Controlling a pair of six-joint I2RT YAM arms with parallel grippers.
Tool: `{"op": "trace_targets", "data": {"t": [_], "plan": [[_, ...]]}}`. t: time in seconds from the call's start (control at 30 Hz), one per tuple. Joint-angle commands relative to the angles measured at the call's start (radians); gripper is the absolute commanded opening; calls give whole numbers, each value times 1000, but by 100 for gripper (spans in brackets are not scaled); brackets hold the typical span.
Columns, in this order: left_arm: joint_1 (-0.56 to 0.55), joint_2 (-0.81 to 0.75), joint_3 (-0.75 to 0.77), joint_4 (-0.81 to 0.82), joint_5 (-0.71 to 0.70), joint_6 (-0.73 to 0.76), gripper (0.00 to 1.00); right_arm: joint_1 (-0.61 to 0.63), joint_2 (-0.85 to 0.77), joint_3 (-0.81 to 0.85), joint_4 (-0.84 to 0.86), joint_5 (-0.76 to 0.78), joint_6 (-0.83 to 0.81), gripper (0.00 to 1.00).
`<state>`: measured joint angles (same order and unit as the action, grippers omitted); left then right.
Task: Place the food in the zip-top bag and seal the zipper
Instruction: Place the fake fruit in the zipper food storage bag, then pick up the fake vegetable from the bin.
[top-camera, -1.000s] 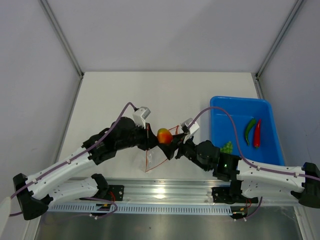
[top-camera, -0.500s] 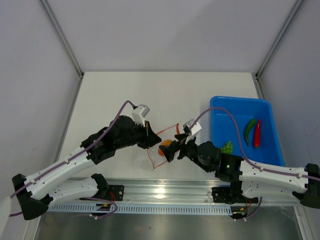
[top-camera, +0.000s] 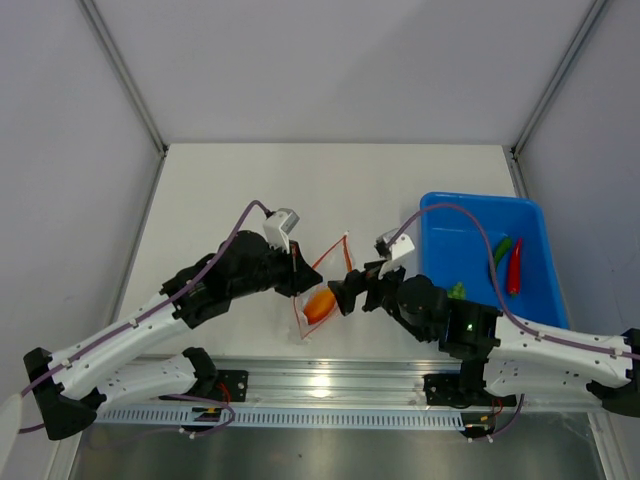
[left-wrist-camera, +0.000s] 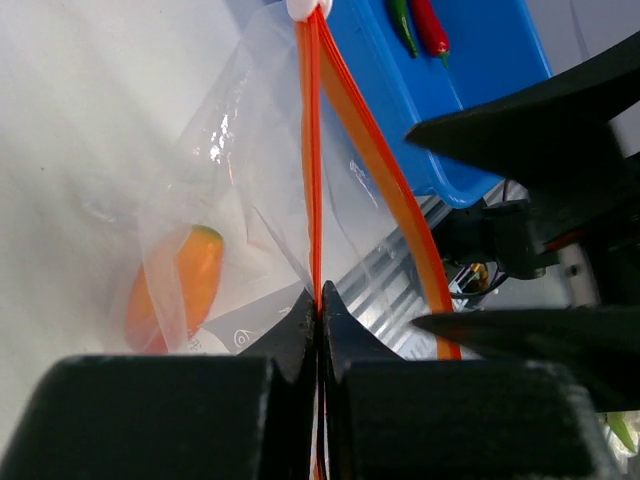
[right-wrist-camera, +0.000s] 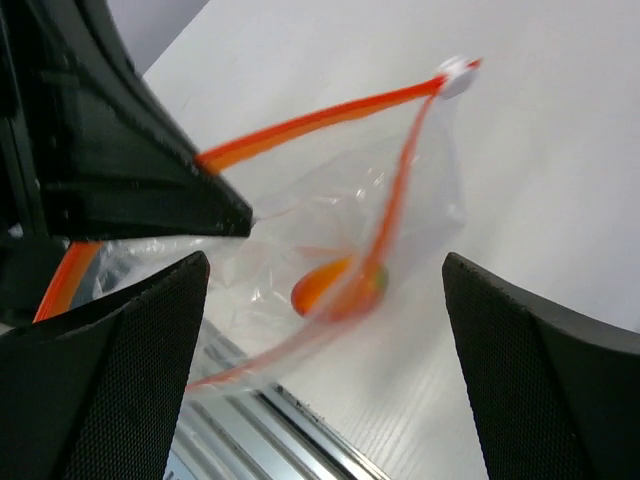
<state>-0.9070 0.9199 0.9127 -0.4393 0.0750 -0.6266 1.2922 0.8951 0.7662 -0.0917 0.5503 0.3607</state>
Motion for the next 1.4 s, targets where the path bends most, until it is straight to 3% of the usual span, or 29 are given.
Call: {"op": "trace_targets", "data": {"t": [0.0,0.13,0.23,0.37,0.5,0.53,0.73,0.83,1.1,1.37], "plan": [[0,-18,17,22,-32,27,1,2,-13,196,-266,254,122,99],[0,-36,-6,36,-49,36,1,-66,-22,309,-569,338,218,99],[0,-44,-5,33,-69,50,1,-132,-82,314,-638,382,202,99],[0,-50,-1,25,-70,70,1,-284,-153,352,-776,376,297,100],[0,-59,-20,39,-70,73,1,-502,-160,354,-827,298,258,99],[0,-61,-32,50,-70,74,1,-613,-147,352,-835,268,236,99],[0,-64,-58,96,-40,65,1,-1095,31,276,-763,-90,161,99],[0,-61,-66,125,8,56,1,-1244,105,210,-679,-182,159,99],[0,-85,-75,146,77,38,0,-1410,349,199,-530,-182,136,99],[0,-124,-107,139,74,30,1,-1493,602,226,-408,-296,63,79]]}}
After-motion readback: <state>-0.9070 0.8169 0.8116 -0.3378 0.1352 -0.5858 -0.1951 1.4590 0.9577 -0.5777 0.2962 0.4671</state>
